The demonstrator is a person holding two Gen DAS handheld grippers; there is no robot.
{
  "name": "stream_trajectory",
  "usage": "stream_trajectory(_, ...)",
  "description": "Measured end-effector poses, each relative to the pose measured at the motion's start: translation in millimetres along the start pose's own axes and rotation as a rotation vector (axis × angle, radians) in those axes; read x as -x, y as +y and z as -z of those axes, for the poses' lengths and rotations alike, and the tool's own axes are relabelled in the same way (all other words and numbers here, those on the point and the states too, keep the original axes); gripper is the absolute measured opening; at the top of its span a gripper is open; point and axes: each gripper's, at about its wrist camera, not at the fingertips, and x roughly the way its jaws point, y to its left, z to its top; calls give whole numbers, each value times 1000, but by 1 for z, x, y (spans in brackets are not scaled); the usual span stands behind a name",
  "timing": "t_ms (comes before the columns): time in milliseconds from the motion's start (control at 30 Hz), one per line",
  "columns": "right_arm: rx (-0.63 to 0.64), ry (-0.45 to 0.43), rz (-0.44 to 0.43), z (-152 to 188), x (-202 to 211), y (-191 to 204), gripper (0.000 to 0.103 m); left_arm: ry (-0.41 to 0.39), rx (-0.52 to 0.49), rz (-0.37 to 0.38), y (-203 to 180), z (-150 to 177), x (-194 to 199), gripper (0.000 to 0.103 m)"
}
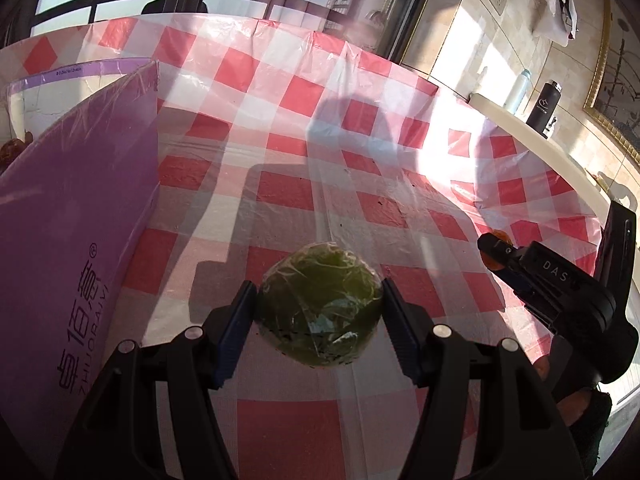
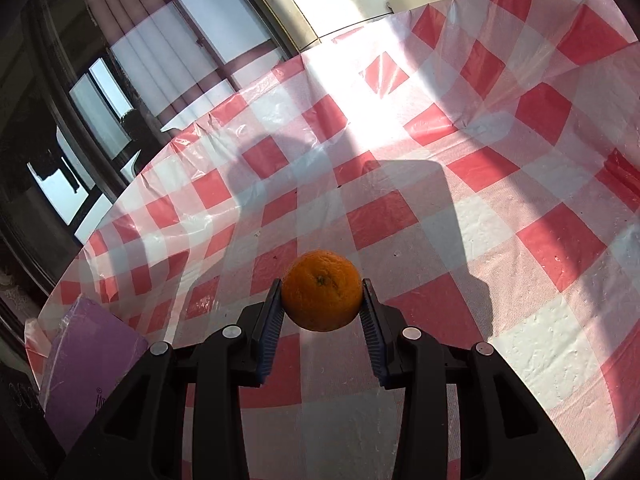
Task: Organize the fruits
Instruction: 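Carry the green fruit and orange over the white box with both tools, then open the left tool to drop the green fruit while the right tool drops the orange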
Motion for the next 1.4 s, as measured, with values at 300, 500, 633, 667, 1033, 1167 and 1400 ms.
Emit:
stream_trajectory(300,14,-9,-100,20,51,23,38,-102,-56,49,-27,2,69,63)
stream_trajectory(500,83,-6,-187,24,69,62,38,-186,-32,25,-16,-19,115,63)
stream_trajectory(633,148,5,-239,30,75,97,38,-258,-11,-38,10,-35,152,63)
stream_trajectory(667,168,9,-254,32,76,107,38,-267,-6,-60,19,-40,159,63)
stream_trajectory(1033,450,59,-409,68,75,231,38,-98,32,-344,141,-66,174,63)
stream_trajectory(1167,574,97,-407,81,60,275,38,-22,53,-398,179,-67,166,63)
stream_trajectory(1400,842,248,-270,97,5,334,38,142,30,-395,208,-82,142,63)
